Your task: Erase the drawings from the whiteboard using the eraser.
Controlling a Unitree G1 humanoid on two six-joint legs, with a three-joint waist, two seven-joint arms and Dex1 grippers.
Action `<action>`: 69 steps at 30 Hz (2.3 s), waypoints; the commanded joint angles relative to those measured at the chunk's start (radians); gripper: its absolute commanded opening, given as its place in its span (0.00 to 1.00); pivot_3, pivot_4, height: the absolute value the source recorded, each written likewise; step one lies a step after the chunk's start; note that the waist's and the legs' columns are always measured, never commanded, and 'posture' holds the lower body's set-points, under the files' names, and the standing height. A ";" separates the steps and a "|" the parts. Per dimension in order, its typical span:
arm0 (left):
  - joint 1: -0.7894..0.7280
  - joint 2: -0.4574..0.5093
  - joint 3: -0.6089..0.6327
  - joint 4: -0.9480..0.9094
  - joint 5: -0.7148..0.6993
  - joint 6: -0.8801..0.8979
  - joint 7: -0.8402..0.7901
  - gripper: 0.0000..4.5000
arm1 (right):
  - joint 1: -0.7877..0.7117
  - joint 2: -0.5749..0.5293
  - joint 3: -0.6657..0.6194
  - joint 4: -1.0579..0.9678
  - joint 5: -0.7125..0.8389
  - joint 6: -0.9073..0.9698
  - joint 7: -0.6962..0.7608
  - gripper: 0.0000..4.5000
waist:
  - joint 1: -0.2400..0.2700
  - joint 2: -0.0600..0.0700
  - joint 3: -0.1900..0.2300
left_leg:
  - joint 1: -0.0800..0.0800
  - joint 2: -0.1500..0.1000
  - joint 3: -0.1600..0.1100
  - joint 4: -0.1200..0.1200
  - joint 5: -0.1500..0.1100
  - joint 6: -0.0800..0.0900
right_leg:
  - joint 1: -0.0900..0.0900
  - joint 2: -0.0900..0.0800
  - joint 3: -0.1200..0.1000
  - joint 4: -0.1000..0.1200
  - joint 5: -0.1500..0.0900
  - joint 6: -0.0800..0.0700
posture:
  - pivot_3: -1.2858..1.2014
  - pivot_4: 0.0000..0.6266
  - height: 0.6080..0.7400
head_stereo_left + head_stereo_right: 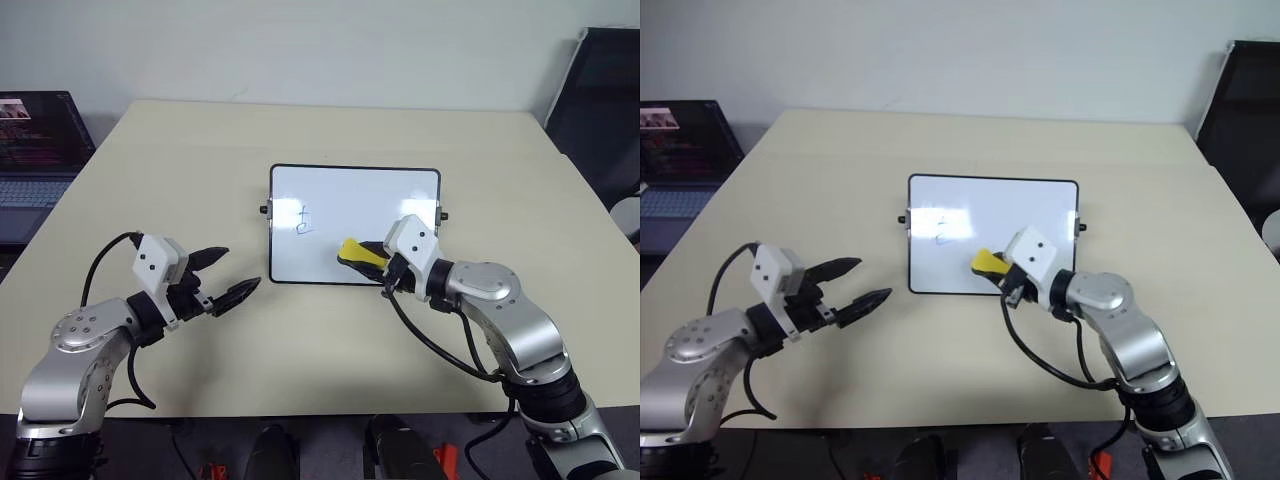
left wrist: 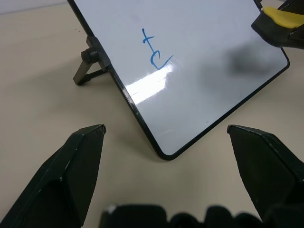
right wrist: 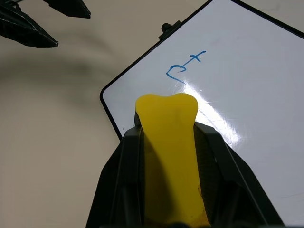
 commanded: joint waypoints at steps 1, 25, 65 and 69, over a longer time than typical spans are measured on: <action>-0.003 0.021 -0.008 -0.048 0.025 -0.015 0.007 1.00 | -0.083 0.020 0.030 0.066 -0.074 -0.099 -0.066 0.24 | -0.002 0.000 0.000 | 0.000 0.000 0.000 0.000 0.000 0.000 | 0.000 0.000 0.000 0.000 0.000 0.000 | 0.52 0.24 1.00; -0.148 0.059 -0.031 0.051 0.010 0.004 -0.080 1.00 | -0.446 0.176 0.249 0.831 -0.351 -0.534 -0.055 0.24 | -0.001 0.001 0.000 | 0.000 0.000 -0.003 0.000 0.000 0.000 | 0.002 0.000 -0.004 0.001 0.006 0.001 | 0.52 0.24 1.00; -0.133 0.050 -0.056 0.123 0.045 -0.055 -0.129 1.00 | -0.391 0.021 0.231 0.808 -0.528 -0.590 -0.097 0.24 | 0.010 0.001 0.001 | 0.004 -0.001 -0.018 0.007 0.007 -0.002 | 0.005 0.000 -0.018 0.015 -0.002 -0.006 | 0.52 0.24 1.00; -0.140 0.044 -0.062 0.121 0.043 -0.053 -0.134 1.00 | -0.344 0.042 0.191 0.715 -0.492 -0.553 -0.095 0.24 | 0.011 0.001 0.000 | 0.004 -0.001 -0.018 0.007 0.007 -0.002 | 0.006 0.000 -0.018 0.015 -0.002 -0.006 | 0.52 0.24 1.00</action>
